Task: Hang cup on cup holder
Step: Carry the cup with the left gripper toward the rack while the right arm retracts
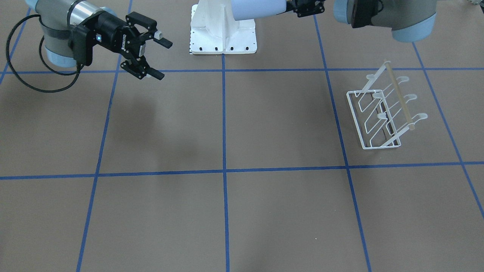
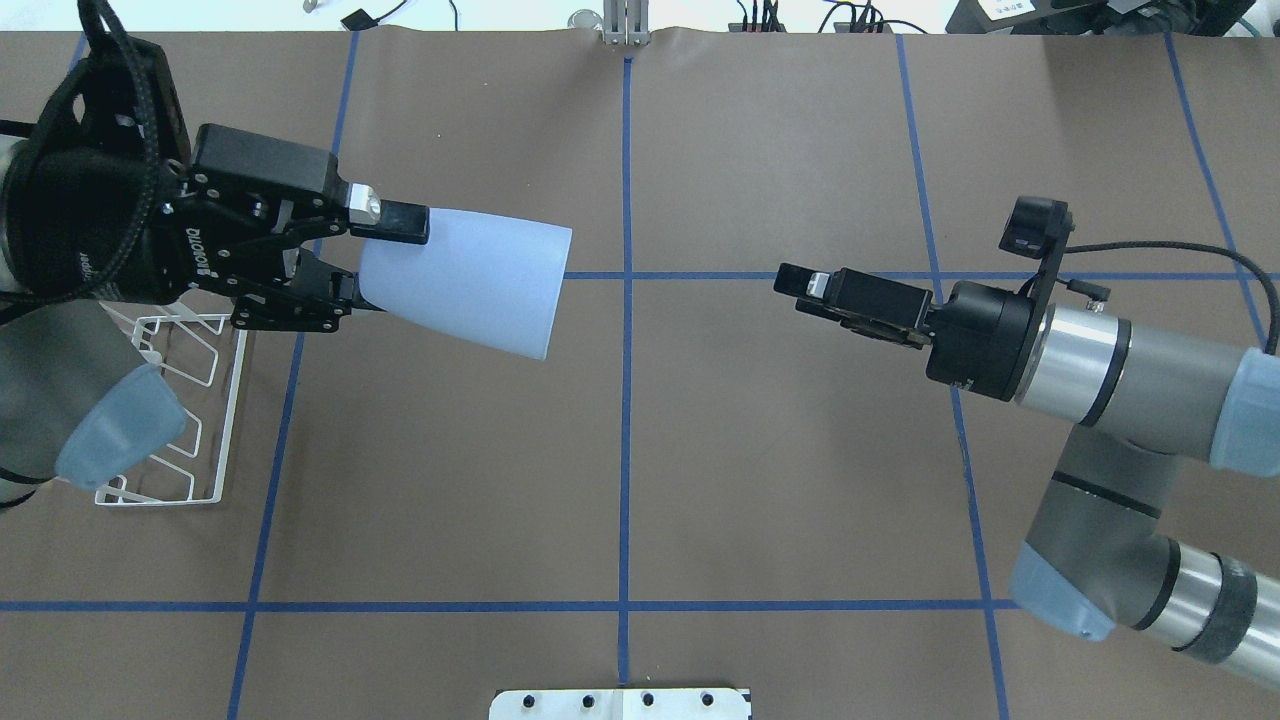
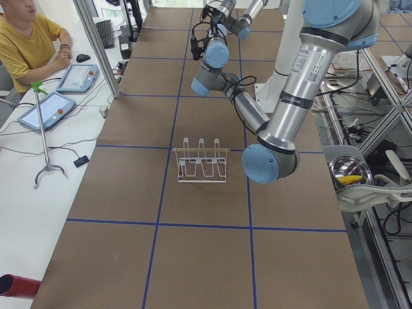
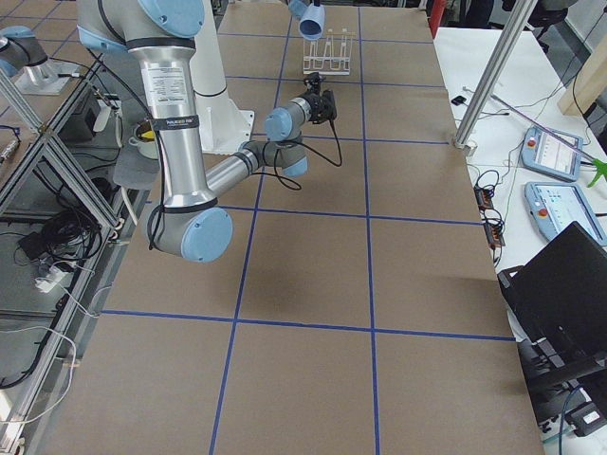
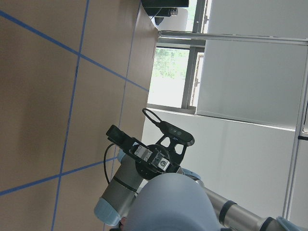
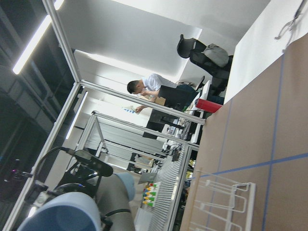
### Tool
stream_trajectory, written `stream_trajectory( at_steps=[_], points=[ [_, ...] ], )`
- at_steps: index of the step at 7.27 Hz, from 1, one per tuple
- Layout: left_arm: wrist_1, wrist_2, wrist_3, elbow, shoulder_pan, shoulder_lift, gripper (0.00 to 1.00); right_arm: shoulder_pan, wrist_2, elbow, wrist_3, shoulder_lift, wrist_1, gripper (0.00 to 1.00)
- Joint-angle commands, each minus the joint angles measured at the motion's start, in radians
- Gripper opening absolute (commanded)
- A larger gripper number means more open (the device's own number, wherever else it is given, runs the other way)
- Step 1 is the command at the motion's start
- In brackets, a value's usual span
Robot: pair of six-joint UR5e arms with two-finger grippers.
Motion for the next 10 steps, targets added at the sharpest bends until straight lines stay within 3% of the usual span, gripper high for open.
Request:
stream_trajectory(
  at_steps=[1, 2, 5, 8, 10],
  points=[
    [0.192, -0.144, 0.14, -0.005, -0.116, -0.001, 0.0, 0.243, 0.336, 0.0, -0.015, -0.006, -0.278, 1.0],
    [0.331, -0.19, 0.244, -0.017, -0.17, -0.002, 0.0, 0.33, 0.44, -0.003, -0.045, -0.021, -0.37, 1.0],
    [0.658, -0.192, 0.554, -0.068, -0.224, 0.01, 0.0, 0.502, 0.54, -0.014, -0.457, -0.133, -0.66, 1.0],
    [0.988, -0.148, 0.87, -0.125, -0.247, 0.018, 0.0, 0.631, 0.55, -0.013, -0.931, -0.218, -0.958, 1.0],
    [1.268, -0.035, 1.117, -0.209, -0.238, 0.026, 0.0, 0.706, 0.553, -0.014, -1.174, -0.255, -1.091, 1.0]
  ],
)
